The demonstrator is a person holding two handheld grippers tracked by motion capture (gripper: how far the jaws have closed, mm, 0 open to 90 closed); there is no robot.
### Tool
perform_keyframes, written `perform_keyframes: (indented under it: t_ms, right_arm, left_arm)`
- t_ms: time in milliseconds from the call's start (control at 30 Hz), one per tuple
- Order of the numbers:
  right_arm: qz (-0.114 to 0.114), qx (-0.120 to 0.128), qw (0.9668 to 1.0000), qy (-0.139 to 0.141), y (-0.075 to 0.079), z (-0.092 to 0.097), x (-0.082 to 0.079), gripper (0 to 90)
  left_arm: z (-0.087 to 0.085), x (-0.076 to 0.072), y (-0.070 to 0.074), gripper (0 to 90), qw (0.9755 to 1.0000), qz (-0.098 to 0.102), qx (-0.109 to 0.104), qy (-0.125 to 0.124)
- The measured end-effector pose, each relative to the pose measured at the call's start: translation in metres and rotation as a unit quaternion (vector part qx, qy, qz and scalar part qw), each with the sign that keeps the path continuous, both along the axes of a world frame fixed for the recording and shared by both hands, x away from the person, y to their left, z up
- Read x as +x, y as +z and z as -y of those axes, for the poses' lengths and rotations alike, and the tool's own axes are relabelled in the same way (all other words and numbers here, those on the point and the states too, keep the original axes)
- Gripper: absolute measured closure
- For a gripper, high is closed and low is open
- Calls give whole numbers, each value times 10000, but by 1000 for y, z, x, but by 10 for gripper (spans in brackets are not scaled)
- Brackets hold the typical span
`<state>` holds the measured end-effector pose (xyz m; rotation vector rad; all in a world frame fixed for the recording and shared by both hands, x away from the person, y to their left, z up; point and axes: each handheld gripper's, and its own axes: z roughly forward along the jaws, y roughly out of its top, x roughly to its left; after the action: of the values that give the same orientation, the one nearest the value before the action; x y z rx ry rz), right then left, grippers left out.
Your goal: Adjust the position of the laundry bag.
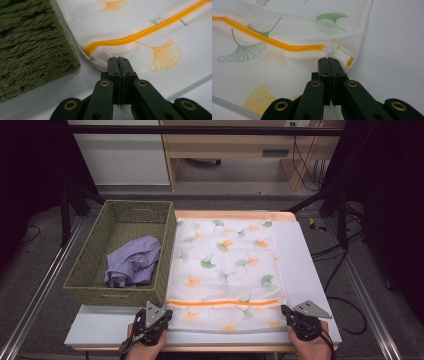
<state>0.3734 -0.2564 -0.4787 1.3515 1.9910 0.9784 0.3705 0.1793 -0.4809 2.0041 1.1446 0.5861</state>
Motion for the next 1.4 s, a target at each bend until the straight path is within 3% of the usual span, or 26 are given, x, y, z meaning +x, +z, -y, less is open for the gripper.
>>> perform_keyframes:
  t_ms: [300, 433, 467, 567, 700, 1000, 1400]
  right_arm:
    - [-31, -1, 10000, -10, -1, 0, 0, 897]
    - [-54, -25, 10000, -6, -2, 0, -1, 867]
    - [-26, -39, 10000, 14, -1, 1, -3, 765]
    - [23, -244, 9997, -43, 0, 1, -7, 586]
    - [102, -360, 9993, -90, 1, 5, -6, 474]
    - [11, -318, 9995, -4, 0, 11, -5, 314]
    - [-29, -154, 9999, 12, -1, 18, -1, 342]
  left_arm:
    - [0, -1, -1, 871, 10000, 61, -7, -9]
    - [2, -4, 1, 738, 9998, 211, -21, -15]
    - [4, -6, 4, 660, 9995, 306, -14, -76]
    - [8, -8, 6, 574, 9990, 426, -41, -160]
    - [9, -9, 7, 535, 9988, 439, -55, -203]
    - [10, -12, 11, 526, 9985, 474, -78, -254]
    - [18, -12, 15, 381, 9979, 524, -218, -314]
